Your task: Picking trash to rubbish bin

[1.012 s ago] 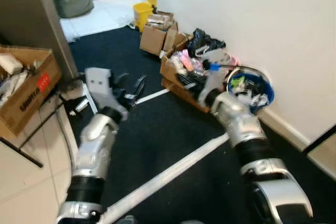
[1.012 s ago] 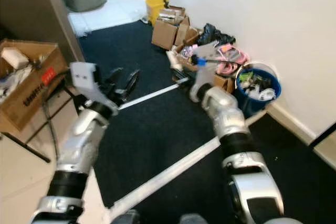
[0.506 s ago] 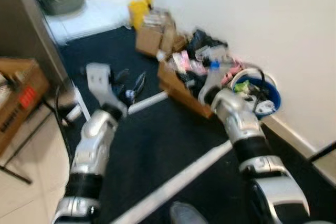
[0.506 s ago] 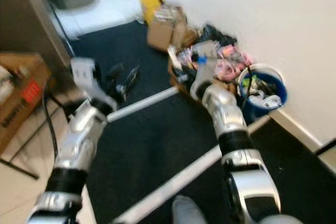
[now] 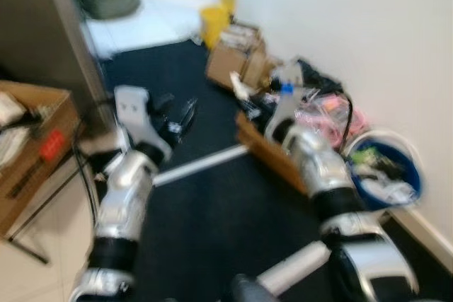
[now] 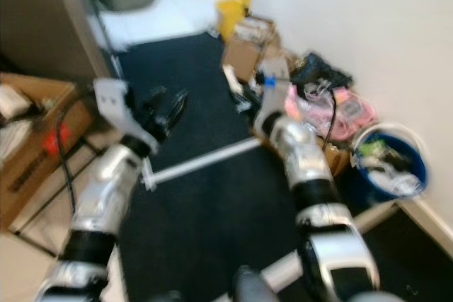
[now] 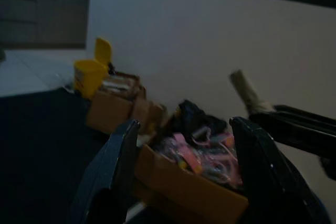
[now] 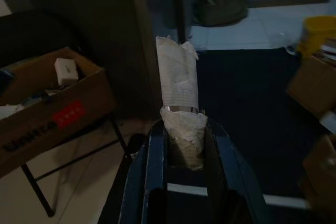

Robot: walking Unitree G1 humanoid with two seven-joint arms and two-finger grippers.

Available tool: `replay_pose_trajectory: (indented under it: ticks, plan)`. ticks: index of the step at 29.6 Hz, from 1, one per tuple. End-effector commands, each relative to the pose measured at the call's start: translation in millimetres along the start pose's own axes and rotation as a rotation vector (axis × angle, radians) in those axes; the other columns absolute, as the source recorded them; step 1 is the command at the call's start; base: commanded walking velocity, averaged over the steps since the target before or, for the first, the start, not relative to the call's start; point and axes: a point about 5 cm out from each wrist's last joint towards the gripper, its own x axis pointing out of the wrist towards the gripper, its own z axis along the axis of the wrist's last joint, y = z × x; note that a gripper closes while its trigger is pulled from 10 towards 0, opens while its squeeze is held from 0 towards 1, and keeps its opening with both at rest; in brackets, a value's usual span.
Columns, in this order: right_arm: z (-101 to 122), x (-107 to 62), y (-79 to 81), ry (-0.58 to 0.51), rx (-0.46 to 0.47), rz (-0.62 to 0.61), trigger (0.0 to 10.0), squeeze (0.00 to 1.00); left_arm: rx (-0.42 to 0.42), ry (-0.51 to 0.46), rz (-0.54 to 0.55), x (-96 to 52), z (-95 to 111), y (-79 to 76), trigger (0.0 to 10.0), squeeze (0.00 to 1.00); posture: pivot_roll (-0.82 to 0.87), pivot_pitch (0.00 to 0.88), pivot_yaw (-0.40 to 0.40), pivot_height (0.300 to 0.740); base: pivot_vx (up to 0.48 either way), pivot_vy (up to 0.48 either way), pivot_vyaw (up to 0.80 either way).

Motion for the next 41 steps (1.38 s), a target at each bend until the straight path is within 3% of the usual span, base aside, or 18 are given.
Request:
replay_pose_trajectory:
  ticks: [1,5,32,41]
  plan:
    - [0.2,2.7,3.7,0.001,0.009,0.012,10.0,0.0,0.004,0.012,0.011,-2.9,-1.6,3.6,10.0,0.0,-0.08,0.0,-0.056,0.74,0.472,0.0,0.8]
    - [0.2,2.7,3.8,0.0,0.01,0.013,10.0,0.0,0.005,0.011,0.011,-3.0,-1.6,3.6,10.0,0.0,-0.08,0.0,-0.056,0.74,0.472,0.0,0.75]
    - [1.8,2.5,2.3,-0.013,0.03,0.006,10.0,0.0,0.005,0.011,0.011,-2.5,-1.2,3.5,10.0,0.0,-0.08,0.0,-0.056,0.74,0.472,0.0,0.0]
    - [3.2,2.9,7.7,-0.018,-0.004,0.062,10.0,0.0,0.008,0.002,0.017,-2.4,-0.2,3.6,10.0,0.0,-0.08,0.0,-0.056,0.74,0.105,0.0,0.53]
